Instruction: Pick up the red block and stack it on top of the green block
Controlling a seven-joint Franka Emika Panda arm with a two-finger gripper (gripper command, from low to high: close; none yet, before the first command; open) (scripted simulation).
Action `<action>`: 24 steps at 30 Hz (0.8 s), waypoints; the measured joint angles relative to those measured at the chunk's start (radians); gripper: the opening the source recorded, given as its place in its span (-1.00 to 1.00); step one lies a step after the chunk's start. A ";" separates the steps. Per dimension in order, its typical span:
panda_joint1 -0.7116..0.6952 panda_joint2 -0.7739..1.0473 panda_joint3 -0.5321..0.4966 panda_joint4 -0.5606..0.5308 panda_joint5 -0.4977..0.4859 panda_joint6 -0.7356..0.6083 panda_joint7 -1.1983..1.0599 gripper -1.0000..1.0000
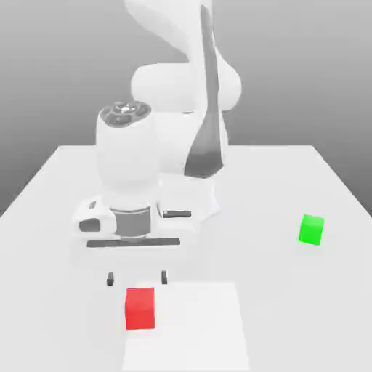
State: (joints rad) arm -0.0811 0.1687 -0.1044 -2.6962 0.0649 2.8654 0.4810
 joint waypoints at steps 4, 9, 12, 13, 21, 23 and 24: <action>-0.027 0.099 0.034 0.014 0.029 0.083 -0.022 -1.00; -0.033 0.112 0.040 0.016 0.030 0.094 -0.023 -1.00; -0.027 0.047 0.028 0.006 0.005 0.039 -0.005 -1.00; -0.023 0.014 0.022 0.001 -0.007 0.011 0.005 -1.00; 0.223 -0.197 0.127 -0.062 0.025 -0.128 -0.083 -1.00; 0.313 -0.233 0.163 -0.082 0.052 -0.141 -0.132 -1.00; 0.351 -0.251 0.184 -0.093 0.064 -0.147 -0.155 -1.00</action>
State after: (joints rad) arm 0.2696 -0.0821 0.0792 -2.7887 0.1291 2.7184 0.3258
